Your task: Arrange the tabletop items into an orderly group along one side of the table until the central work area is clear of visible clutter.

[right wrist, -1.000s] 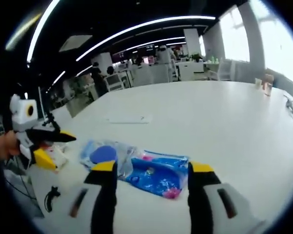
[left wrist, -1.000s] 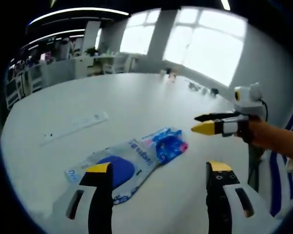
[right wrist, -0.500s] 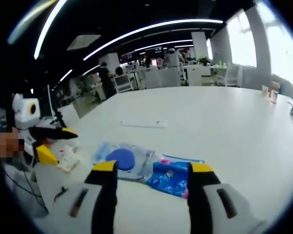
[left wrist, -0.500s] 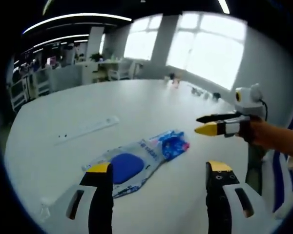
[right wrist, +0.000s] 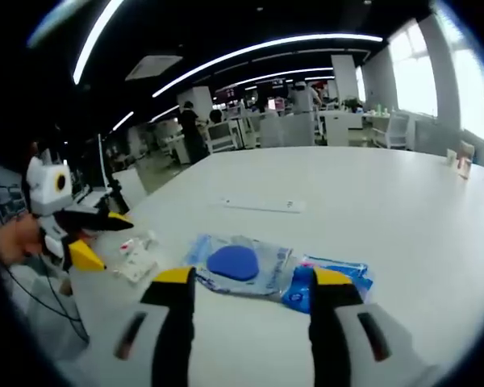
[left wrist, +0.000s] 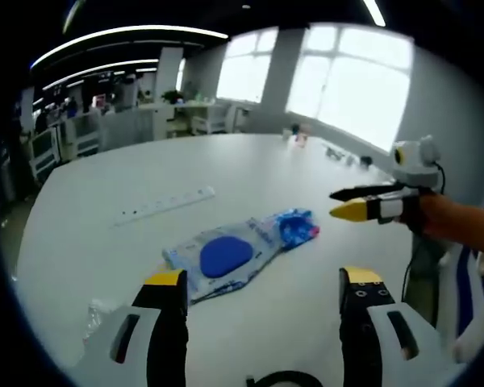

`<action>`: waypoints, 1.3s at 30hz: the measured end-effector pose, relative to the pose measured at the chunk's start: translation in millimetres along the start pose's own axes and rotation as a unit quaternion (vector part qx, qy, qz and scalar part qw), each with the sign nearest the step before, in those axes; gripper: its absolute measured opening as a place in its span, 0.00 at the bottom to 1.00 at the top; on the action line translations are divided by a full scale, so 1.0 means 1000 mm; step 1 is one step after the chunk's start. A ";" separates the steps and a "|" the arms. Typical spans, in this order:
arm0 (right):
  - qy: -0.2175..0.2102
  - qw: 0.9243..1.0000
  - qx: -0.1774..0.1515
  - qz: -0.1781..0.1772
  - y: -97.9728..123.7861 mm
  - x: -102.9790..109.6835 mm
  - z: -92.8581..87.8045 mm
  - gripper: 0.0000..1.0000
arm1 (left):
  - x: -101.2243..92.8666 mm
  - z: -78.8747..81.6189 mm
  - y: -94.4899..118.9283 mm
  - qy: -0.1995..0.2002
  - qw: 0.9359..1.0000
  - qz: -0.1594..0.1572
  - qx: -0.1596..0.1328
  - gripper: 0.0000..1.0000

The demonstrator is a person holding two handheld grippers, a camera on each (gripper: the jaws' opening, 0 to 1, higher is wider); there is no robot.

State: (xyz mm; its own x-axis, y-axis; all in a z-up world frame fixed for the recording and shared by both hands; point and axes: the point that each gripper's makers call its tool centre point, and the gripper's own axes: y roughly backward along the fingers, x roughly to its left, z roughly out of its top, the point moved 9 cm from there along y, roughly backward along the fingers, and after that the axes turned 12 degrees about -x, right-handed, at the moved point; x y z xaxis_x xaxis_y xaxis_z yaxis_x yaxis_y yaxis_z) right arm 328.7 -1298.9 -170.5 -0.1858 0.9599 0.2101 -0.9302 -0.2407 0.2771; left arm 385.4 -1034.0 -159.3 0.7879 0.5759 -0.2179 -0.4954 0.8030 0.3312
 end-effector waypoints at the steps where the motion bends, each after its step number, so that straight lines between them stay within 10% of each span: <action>1: 0.002 1.000 0.001 0.003 0.000 0.003 0.000 0.55 | 0.001 -0.001 0.005 0.002 1.000 0.001 -0.002 0.73; 39: 0.015 0.998 0.033 0.058 0.006 0.128 -0.041 0.55 | 0.021 -0.058 0.116 0.005 1.000 0.018 0.017 0.74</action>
State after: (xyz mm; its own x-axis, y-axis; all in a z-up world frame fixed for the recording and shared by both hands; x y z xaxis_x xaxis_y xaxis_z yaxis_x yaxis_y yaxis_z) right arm 286.0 -1171.1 -180.6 -0.3012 0.9288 0.2158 -0.8792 -0.3581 0.3142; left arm 323.6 -920.2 -178.5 0.7659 0.6060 -0.2149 -0.5105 0.7763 0.3698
